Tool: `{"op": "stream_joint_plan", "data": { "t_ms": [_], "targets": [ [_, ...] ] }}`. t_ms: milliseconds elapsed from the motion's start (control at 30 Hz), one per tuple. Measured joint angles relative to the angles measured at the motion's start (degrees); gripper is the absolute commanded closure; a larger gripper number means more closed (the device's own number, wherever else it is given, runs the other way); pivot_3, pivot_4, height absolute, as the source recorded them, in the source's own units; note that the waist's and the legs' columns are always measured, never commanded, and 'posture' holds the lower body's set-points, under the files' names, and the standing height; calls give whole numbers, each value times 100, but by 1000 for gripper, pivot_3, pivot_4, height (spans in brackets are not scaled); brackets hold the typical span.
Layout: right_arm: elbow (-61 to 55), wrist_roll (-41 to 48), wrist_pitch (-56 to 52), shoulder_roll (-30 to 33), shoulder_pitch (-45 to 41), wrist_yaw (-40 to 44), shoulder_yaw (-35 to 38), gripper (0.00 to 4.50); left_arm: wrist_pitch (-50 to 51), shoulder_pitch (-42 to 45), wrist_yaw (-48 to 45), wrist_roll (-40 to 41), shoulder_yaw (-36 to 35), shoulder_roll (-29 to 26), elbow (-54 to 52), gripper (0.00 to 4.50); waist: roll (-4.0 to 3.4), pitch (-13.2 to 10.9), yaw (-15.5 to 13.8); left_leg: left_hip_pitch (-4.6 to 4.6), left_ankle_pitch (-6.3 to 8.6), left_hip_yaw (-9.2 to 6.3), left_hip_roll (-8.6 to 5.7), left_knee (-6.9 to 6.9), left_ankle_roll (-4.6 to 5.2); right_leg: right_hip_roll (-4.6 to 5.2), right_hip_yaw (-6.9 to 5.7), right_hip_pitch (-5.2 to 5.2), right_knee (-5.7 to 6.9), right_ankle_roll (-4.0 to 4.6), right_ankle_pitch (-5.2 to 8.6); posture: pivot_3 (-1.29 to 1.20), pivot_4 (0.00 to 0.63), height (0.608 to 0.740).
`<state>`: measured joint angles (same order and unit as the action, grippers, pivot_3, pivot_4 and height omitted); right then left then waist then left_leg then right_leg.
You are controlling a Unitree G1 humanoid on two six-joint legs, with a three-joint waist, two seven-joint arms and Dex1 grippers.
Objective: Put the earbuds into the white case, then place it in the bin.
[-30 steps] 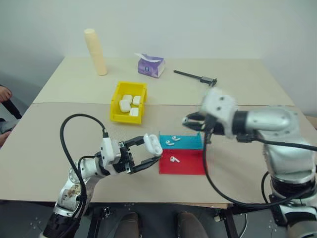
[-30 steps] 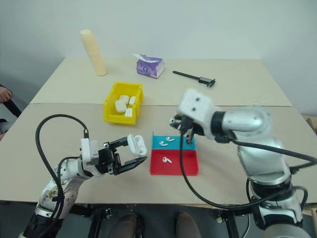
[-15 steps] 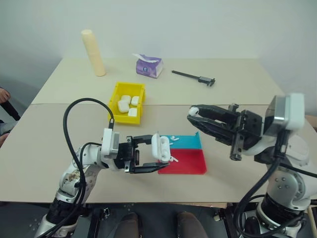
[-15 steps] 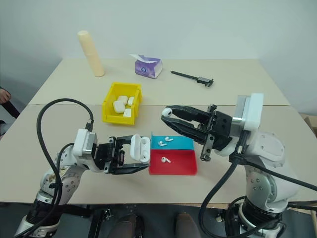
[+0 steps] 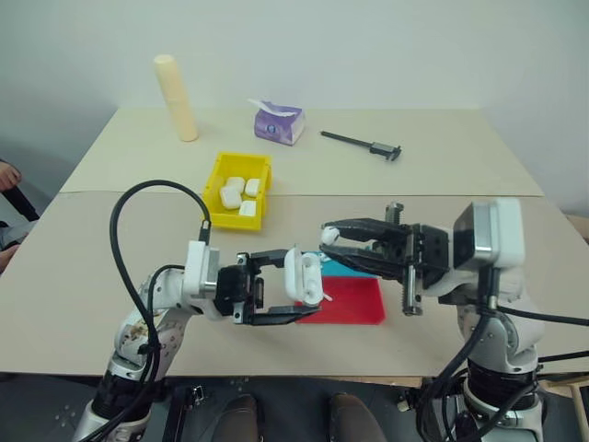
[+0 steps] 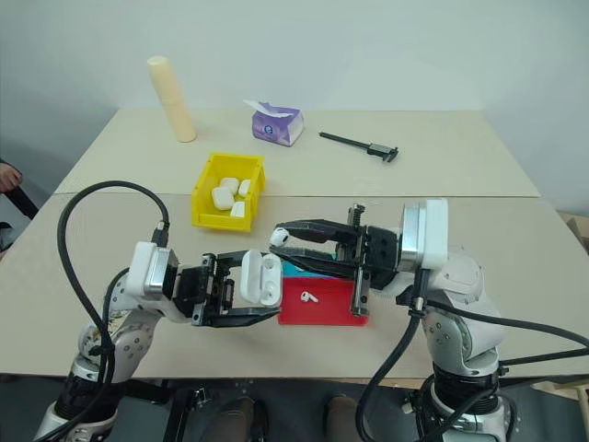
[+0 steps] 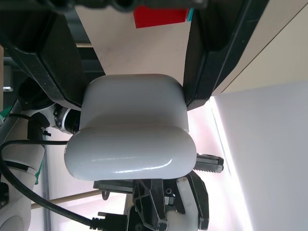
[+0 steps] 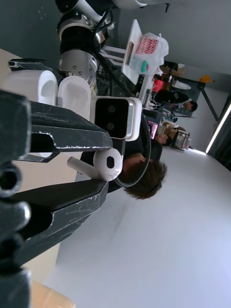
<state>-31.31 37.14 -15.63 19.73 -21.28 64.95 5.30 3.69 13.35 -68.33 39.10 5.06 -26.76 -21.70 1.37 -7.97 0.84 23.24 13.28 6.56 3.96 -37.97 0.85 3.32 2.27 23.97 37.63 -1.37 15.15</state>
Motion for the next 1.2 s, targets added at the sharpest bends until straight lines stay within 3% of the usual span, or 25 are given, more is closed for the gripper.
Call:
{"op": "stream_joint_plan", "data": {
  "t_ms": [1067, 1200],
  "targets": [
    [501, -433, 1001, 503, 18, 38, -732, 3782, 10, 3, 12, -208, 6, 60, 24, 1754, 0, 0, -10, 2, 0, 1, 0, 0, 0, 0, 0, 1, -1, 0, 0, 0, 150, 740],
    [588, -576, 1190, 579, 17, 30, -773, 2626, 7, 9, 0, -304, 9, 94, 53, 1754, 0, 0, -9, 2, 0, 1, 0, 0, 0, 0, 0, 1, -1, 0, 0, 0, 150, 740]
  ]
}}
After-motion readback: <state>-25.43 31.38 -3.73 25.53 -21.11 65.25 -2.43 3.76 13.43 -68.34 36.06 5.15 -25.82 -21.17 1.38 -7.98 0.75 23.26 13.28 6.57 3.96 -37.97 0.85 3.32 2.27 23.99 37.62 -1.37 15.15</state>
